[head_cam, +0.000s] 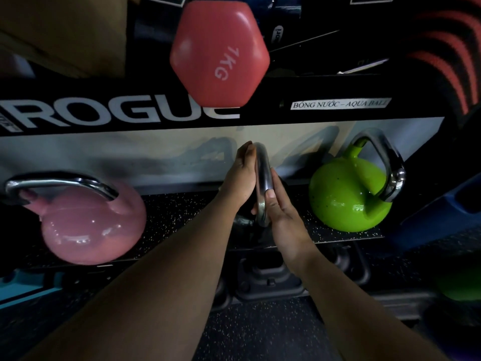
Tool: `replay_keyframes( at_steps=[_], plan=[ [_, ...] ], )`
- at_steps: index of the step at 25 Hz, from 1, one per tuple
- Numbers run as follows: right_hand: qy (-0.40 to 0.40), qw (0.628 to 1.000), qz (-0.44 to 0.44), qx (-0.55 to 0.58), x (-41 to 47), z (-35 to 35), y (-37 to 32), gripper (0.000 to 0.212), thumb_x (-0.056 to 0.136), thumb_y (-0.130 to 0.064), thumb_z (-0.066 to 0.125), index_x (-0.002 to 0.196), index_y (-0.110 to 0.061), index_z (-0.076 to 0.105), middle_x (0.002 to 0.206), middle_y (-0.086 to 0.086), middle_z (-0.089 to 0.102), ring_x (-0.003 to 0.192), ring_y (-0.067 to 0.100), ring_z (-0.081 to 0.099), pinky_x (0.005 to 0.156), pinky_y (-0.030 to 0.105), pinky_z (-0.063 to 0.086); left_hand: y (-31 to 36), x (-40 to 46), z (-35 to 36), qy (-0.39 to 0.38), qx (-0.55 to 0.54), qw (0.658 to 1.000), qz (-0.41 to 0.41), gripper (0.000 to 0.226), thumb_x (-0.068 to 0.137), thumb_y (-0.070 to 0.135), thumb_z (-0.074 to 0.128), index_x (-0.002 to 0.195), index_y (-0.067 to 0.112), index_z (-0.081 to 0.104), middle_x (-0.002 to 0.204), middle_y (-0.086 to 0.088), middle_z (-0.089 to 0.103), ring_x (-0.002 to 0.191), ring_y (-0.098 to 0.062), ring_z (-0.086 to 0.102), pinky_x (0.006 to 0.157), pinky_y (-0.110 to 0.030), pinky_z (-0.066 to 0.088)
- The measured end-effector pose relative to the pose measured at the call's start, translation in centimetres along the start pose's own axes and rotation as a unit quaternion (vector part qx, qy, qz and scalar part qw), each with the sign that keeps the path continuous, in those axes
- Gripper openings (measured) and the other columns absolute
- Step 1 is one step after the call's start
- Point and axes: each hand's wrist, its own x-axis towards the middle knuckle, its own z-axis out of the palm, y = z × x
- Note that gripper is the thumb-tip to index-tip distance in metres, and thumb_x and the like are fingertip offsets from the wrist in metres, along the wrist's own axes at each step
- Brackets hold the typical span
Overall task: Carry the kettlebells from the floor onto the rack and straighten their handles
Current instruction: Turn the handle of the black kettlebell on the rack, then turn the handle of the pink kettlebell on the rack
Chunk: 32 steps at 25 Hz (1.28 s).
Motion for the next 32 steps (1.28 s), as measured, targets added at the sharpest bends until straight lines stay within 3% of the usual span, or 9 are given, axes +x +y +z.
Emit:
replay_keyframes(
  at_steps=[3,6,8,10,13,16,22,28,32],
  plan=[
    [-0.015,0.999,-0.004,-0.034,-0.1,-0.4,-0.2,0.044,0.096,-0.06,0.035,0.139,-0.066,0.026,0.104,-0.05,0.058,0.098,-0.027,0.053,0.087,0.02,0.037,0.0,0.1,-0.3,-0.013,0.024,1.0,-0.002,0.054,0.103,0.05,0.02,0.152,0.03,0.027,0.155,-0.005,0.038,0.14,-0.025,0.038,0.109,-0.03,0.025],
    [-0.019,0.998,0.004,-0.06,0.1,-1.3,-1.4,0.043,0.097,-0.049,0.047,0.138,-0.059,0.037,0.126,-0.01,0.067,0.116,0.012,0.062,0.098,0.037,0.046,0.6,0.1,-1.5,0.029,0.194,0.981,-0.006,0.056,0.098,0.06,0.023,0.149,0.037,0.033,0.151,-0.004,0.045,0.139,-0.033,0.038,0.116,-0.054,0.021],
    [0.003,0.994,-0.011,-0.106,0.5,-2.3,-2.6,0.044,0.095,-0.034,0.059,0.136,-0.043,0.049,0.114,-0.001,0.069,0.109,0.025,0.064,0.094,0.039,0.049,0.7,-0.5,-3.3,0.068,0.359,0.929,0.051,0.053,0.097,0.059,0.028,0.144,0.037,0.04,0.146,-0.004,0.05,0.138,-0.032,0.038,0.115,-0.063,0.01],
    [0.051,0.968,-0.067,-0.235,0.9,-2.7,-4.4,0.048,0.089,-0.023,0.066,0.135,-0.031,0.052,0.112,0.004,0.066,0.107,0.028,0.06,0.096,0.04,0.048,0.6,-1.7,-5.8,0.081,0.438,0.888,0.111,0.05,0.098,0.054,0.032,0.14,0.031,0.046,0.143,-0.004,0.053,0.138,-0.029,0.038,0.116,-0.063,0.001],
    [0.104,0.882,-0.219,-0.404,1.7,-0.2,-7.5,0.048,0.086,-0.018,0.061,0.133,-0.02,0.055,0.123,0.015,0.057,0.112,0.037,0.047,0.1,0.043,0.039,-0.3,-3.4,-11.2,0.149,0.487,0.852,0.124,0.053,0.098,0.052,0.032,0.139,0.023,0.048,0.148,-0.008,0.048,0.142,-0.031,0.032,0.116,-0.063,-0.004],
    [0.053,0.872,-0.231,-0.427,2.2,6.3,-9.3,0.047,0.091,-0.024,0.058,0.138,-0.022,0.05,0.131,0.013,0.053,0.119,0.035,0.043,0.103,0.042,0.035,-2.0,-5.2,-17.8,0.243,0.496,0.83,0.071,0.06,0.095,0.053,0.031,0.143,0.018,0.046,0.155,-0.013,0.037,0.148,-0.034,0.018,0.113,-0.065,-0.005],
    [-0.041,0.894,-0.184,-0.407,3.3,22.7,-9.5,0.045,0.098,-0.041,0.047,0.142,-0.03,0.043,0.136,0.01,0.052,0.127,0.031,0.042,0.105,0.044,0.039,-6.0,-8.7,-32.6,0.305,0.433,0.848,-0.009,0.078,0.092,0.067,0.034,0.153,0.02,0.024,0.164,-0.012,0.011,0.15,-0.036,0.001,0.116,-0.062,-0.001],
    [-0.053,0.912,-0.129,-0.387,4.8,33.8,-8.1,0.041,0.099,-0.049,0.04,0.125,-0.023,0.057,0.119,0.015,0.06,0.113,0.033,0.053,0.093,0.04,0.044,-7.9,-9.5,-38.2,0.231,0.209,0.95,-0.032,0.085,0.086,0.074,0.037,0.151,0.02,0.024,0.158,-0.01,0.024,0.138,-0.033,0.037,0.105,-0.049,0.041],
    [-0.003,0.925,-0.123,-0.36,4.9,34.2,-7.3,0.042,0.097,-0.055,0.042,0.096,-0.017,0.059,0.094,0.009,0.062,0.091,0.026,0.057,0.073,0.033,0.041,-8.2,-9.6,-35.4,0.243,0.083,0.963,-0.083,0.095,0.077,0.084,0.035,0.153,0.032,0.009,0.159,-0.007,0.016,0.135,-0.038,0.041,0.099,-0.056,0.047]
  ],
)
